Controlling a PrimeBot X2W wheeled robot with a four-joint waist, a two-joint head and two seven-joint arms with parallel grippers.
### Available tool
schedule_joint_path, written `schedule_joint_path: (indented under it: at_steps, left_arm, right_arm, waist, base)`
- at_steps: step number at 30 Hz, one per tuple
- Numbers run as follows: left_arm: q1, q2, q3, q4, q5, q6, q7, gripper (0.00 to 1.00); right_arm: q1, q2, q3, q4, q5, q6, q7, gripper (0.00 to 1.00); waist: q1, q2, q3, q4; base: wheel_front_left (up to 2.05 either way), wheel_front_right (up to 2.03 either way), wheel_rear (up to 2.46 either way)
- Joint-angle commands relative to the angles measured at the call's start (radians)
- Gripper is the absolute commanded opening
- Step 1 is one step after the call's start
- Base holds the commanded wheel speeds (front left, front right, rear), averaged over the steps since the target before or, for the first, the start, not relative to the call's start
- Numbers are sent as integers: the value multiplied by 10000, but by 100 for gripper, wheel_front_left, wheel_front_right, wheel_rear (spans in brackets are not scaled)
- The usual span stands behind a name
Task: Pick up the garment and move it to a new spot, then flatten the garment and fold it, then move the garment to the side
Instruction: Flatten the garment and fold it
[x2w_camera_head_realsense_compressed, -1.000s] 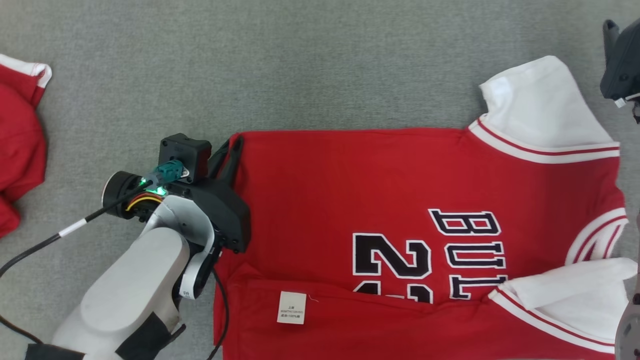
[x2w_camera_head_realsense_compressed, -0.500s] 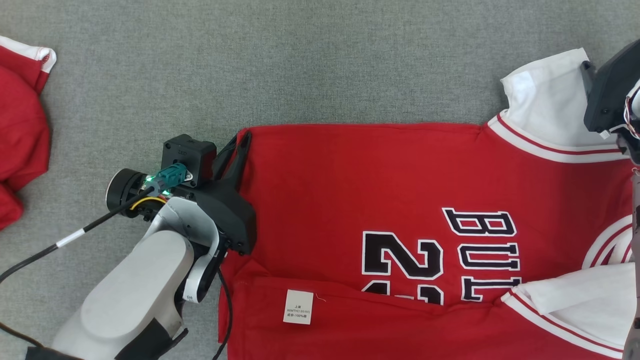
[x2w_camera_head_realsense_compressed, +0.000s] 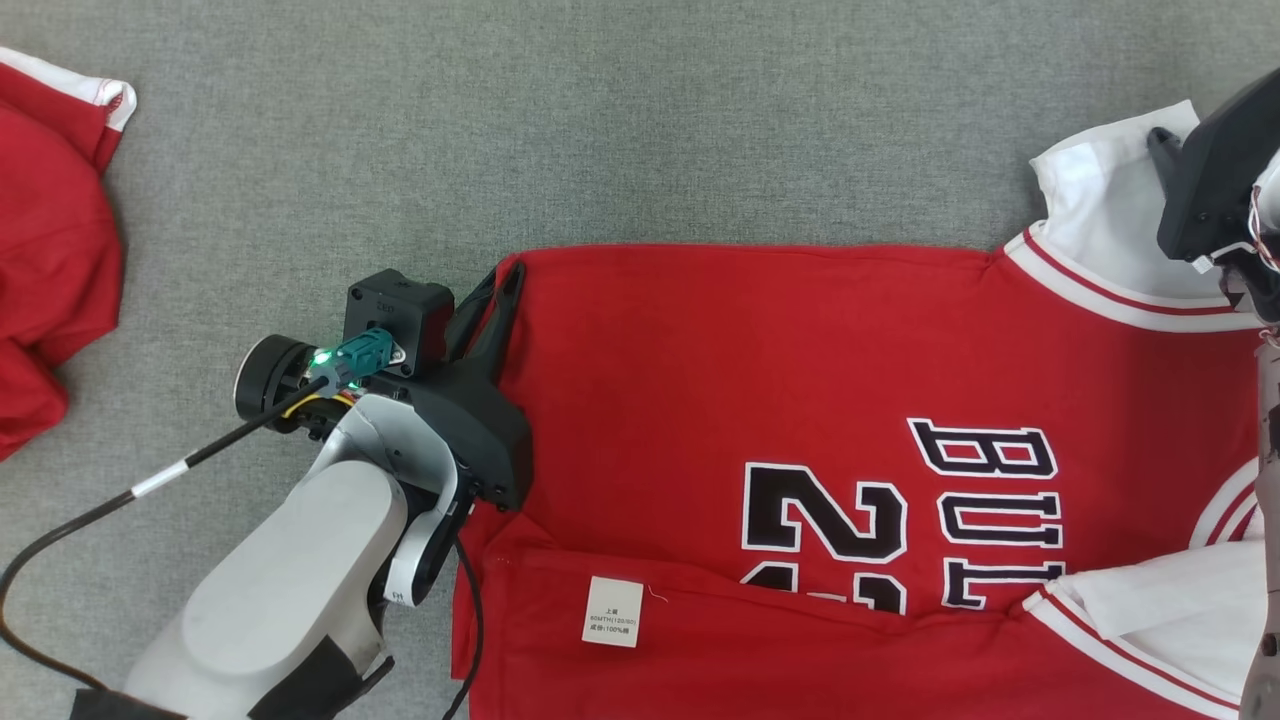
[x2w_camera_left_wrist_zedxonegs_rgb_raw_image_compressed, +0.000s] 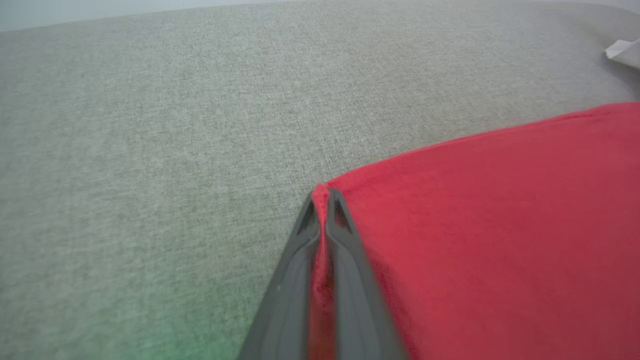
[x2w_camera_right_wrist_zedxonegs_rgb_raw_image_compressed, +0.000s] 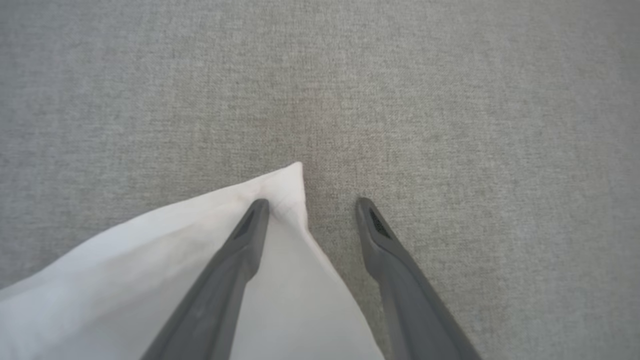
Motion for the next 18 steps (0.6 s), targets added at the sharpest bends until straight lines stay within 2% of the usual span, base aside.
schedule_joint_path:
  at_steps: [1, 6, 18]
  left_arm:
    - [123, -1, -98, 212, -22, 44, 17, 0]
    - [49, -1, 36, 368, 124, 129, -446, 0]
    - [-164, 27, 328, 887, 492, 435, -1825, 0]
  right_arm:
    - [296, 132, 64, 175, -43, 25, 80, 0]
    - [260, 69, 12, -279, -190, 12, -603, 0]
    - [1044, 152, -50, -1374, 686, 14, -2593, 0]
  waist:
    - [1, 0, 24, 9]
    - [1, 0, -24, -87]
    - [1, 0, -806, -546]
  base:
    - [0, 0, 0]
    - [0, 0, 0]
    - [0, 0, 0]
